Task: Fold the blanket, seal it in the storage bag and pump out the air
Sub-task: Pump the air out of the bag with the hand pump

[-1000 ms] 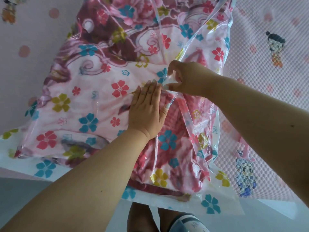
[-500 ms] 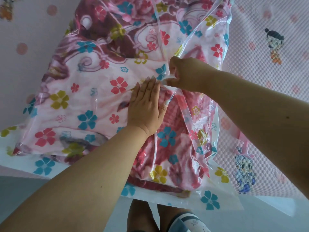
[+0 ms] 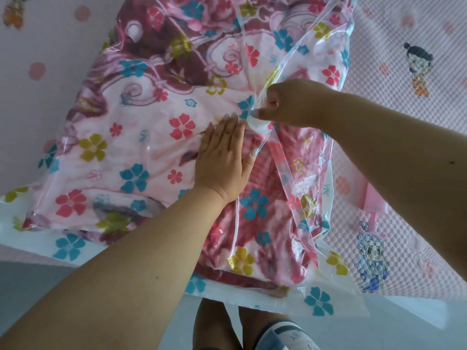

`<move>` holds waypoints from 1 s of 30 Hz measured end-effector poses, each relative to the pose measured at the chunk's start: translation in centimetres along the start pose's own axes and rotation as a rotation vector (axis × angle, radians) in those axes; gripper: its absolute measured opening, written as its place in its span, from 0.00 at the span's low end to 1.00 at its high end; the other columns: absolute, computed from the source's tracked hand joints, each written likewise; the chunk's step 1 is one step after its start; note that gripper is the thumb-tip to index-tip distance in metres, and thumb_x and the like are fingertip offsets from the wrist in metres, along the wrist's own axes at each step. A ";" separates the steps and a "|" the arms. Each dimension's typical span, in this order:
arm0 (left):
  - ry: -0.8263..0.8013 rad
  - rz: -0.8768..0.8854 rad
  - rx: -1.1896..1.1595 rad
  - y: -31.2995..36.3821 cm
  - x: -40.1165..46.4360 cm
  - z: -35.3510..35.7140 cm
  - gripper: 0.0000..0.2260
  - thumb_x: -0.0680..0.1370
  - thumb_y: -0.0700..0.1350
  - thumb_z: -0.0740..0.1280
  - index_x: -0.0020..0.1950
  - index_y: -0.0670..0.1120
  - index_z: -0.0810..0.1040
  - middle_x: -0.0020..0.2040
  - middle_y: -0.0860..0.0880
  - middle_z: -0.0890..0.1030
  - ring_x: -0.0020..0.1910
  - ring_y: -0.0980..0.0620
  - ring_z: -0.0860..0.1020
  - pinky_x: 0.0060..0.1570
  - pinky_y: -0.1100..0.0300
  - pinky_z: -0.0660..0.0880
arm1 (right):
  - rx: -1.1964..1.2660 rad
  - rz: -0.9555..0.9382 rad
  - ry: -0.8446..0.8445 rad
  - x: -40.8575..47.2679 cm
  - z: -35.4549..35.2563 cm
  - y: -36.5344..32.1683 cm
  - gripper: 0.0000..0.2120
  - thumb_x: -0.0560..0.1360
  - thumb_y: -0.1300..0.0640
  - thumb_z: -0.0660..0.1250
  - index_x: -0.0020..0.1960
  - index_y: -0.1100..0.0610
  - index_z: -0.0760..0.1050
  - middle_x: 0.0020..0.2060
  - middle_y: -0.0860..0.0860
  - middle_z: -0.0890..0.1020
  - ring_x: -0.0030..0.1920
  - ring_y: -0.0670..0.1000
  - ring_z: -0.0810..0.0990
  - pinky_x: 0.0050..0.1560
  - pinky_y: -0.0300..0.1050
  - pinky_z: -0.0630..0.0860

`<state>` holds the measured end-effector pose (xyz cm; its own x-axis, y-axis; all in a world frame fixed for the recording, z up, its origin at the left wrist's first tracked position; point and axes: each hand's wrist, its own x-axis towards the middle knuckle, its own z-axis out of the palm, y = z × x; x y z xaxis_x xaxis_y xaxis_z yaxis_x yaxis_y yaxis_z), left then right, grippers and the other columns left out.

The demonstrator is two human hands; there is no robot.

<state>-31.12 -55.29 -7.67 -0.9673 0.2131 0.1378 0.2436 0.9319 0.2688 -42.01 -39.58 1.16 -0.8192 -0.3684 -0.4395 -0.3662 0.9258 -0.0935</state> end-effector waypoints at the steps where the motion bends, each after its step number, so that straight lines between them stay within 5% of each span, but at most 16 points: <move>1: -0.003 -0.001 0.001 0.0 0.0 0.0 0.29 0.81 0.56 0.49 0.73 0.38 0.66 0.72 0.39 0.68 0.73 0.42 0.64 0.74 0.49 0.54 | 0.009 -0.026 -0.035 -0.1 -0.1 0.2 0.27 0.75 0.34 0.59 0.53 0.58 0.74 0.45 0.52 0.78 0.49 0.54 0.77 0.52 0.50 0.74; 4: -0.018 -0.005 0.004 0.0 0.0 0.0 0.29 0.81 0.57 0.48 0.73 0.38 0.66 0.73 0.40 0.67 0.74 0.42 0.64 0.74 0.49 0.53 | -0.023 -0.108 -0.074 -0.2 0.2 0.2 0.18 0.76 0.39 0.61 0.47 0.54 0.72 0.39 0.48 0.75 0.44 0.53 0.75 0.48 0.47 0.71; 7: -0.023 -0.009 0.007 0.1 0.0 0.0 0.29 0.81 0.57 0.48 0.73 0.38 0.66 0.73 0.40 0.67 0.74 0.42 0.64 0.74 0.49 0.53 | -0.036 -0.083 -0.073 0.3 0.7 -0.3 0.22 0.78 0.38 0.56 0.37 0.54 0.68 0.33 0.49 0.72 0.36 0.51 0.72 0.42 0.46 0.68; 11: -0.036 -0.009 0.011 0.0 0.0 0.1 0.30 0.81 0.57 0.47 0.74 0.38 0.65 0.73 0.40 0.67 0.74 0.42 0.63 0.75 0.49 0.52 | -0.084 -0.033 -0.048 0.5 1.8 -0.5 0.30 0.79 0.35 0.50 0.42 0.61 0.73 0.34 0.52 0.74 0.40 0.54 0.77 0.45 0.48 0.74; 16: -0.019 -0.008 0.003 0.0 0.0 0.2 0.29 0.81 0.57 0.48 0.73 0.38 0.66 0.73 0.39 0.68 0.74 0.42 0.64 0.74 0.49 0.53 | -0.061 -0.101 -0.028 -0.3 0.4 -0.1 0.23 0.78 0.37 0.56 0.54 0.56 0.71 0.40 0.49 0.73 0.45 0.53 0.73 0.51 0.50 0.72; 22: -0.020 -0.005 0.012 0.0 0.0 0.3 0.29 0.81 0.56 0.49 0.73 0.38 0.66 0.72 0.39 0.68 0.73 0.42 0.64 0.74 0.48 0.54 | -0.077 0.181 -0.036 0.6 2.1 -1.9 0.32 0.80 0.35 0.46 0.33 0.58 0.69 0.30 0.52 0.73 0.32 0.51 0.73 0.39 0.47 0.70; 24: -0.017 -0.003 0.011 0.0 0.0 0.3 0.29 0.81 0.56 0.49 0.73 0.38 0.66 0.72 0.39 0.68 0.73 0.42 0.64 0.74 0.48 0.53 | 0.014 0.183 -0.094 0.7 2.0 -1.4 0.33 0.79 0.33 0.46 0.36 0.59 0.72 0.30 0.52 0.74 0.33 0.51 0.75 0.41 0.48 0.71; 27: -0.026 -0.009 0.006 0.0 0.0 0.2 0.29 0.81 0.56 0.48 0.73 0.38 0.66 0.73 0.39 0.67 0.74 0.42 0.64 0.74 0.48 0.53 | 0.083 0.023 -0.140 0.4 0.9 -0.4 0.22 0.78 0.37 0.55 0.51 0.57 0.71 0.37 0.49 0.74 0.39 0.50 0.74 0.46 0.49 0.72; 30: -0.020 -0.004 0.009 0.0 0.0 0.2 0.29 0.81 0.56 0.48 0.73 0.37 0.66 0.72 0.39 0.68 0.73 0.42 0.64 0.74 0.48 0.53 | -0.050 -0.085 -0.068 0.1 0.5 -0.3 0.19 0.77 0.38 0.58 0.48 0.55 0.68 0.36 0.47 0.71 0.43 0.52 0.72 0.46 0.47 0.70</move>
<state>-31.10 -55.22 -7.88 -0.9696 0.2148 0.1171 0.2388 0.9353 0.2612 -41.76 -39.89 0.65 -0.7530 -0.4376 -0.4914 -0.4564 0.8853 -0.0889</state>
